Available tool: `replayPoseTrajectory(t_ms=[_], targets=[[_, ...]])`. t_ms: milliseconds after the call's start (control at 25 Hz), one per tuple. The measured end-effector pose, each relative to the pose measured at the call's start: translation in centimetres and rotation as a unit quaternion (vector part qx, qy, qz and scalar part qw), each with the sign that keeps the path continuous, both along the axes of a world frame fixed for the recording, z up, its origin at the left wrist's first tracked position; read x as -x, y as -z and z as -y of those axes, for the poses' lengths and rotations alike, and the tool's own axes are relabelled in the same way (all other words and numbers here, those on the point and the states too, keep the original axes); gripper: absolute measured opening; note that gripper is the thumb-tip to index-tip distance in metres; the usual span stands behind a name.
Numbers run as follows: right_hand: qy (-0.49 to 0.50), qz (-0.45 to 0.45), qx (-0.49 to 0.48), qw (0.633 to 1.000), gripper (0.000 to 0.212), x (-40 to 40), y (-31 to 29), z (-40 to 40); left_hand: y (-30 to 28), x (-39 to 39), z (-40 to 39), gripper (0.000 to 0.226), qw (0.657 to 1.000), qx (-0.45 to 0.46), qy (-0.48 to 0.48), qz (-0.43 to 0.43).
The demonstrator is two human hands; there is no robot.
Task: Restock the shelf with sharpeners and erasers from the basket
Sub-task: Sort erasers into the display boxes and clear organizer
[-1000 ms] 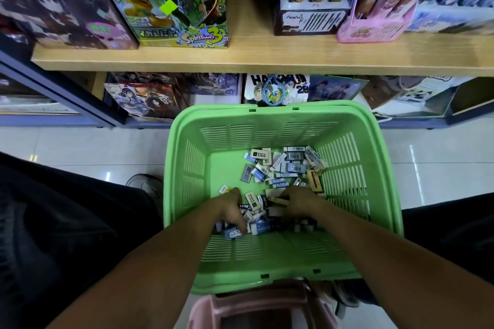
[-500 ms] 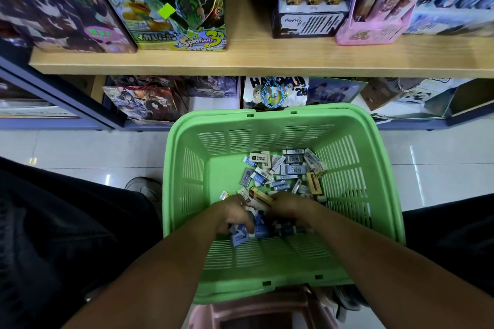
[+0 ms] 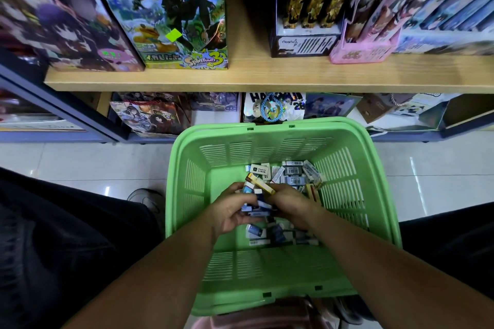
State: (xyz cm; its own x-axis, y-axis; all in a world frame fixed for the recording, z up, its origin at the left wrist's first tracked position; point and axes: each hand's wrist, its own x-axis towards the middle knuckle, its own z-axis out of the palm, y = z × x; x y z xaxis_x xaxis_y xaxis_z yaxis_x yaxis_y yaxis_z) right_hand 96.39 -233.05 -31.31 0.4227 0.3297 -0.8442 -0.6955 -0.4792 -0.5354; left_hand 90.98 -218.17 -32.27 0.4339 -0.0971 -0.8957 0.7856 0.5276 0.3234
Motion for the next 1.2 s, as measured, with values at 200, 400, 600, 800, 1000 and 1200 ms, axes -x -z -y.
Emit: replayPoseTrajectory(t_ms=[200,400,600,800,1000,1200], targets=[[0.042,-0.04,-0.047,0.997,0.025,-0.7,-1.2,0.9,-1.8,-0.9,-0.5,0.062,0.999,0.013,-0.019,0.027],[0.093,-0.04,-0.053,0.993,0.028,-1.7,-2.5,1.9,-3.4,-1.5,-0.6,0.049,0.998,-0.014,0.04,0.041],[0.026,0.019,0.002,0.999,0.02,-1.9,-4.8,1.9,-4.9,-1.9,-0.2,0.045,0.999,-0.024,0.017,0.035],[-0.03,0.032,0.005,0.999,0.012,-3.5,-7.4,2.2,-6.6,-2.6,-0.1,0.035,0.998,-0.048,0.027,0.042],[-0.055,0.071,0.034,0.995,0.021,-5.6,-10.8,3.3,-9.7,-2.9,-0.7,0.025,0.994,-0.043,0.054,0.083],[-0.038,0.038,-0.067,0.996,0.032,-5.2,-13.8,3.3,-13.3,-3.6,0.2,0.026,0.992,0.003,0.012,0.125]])
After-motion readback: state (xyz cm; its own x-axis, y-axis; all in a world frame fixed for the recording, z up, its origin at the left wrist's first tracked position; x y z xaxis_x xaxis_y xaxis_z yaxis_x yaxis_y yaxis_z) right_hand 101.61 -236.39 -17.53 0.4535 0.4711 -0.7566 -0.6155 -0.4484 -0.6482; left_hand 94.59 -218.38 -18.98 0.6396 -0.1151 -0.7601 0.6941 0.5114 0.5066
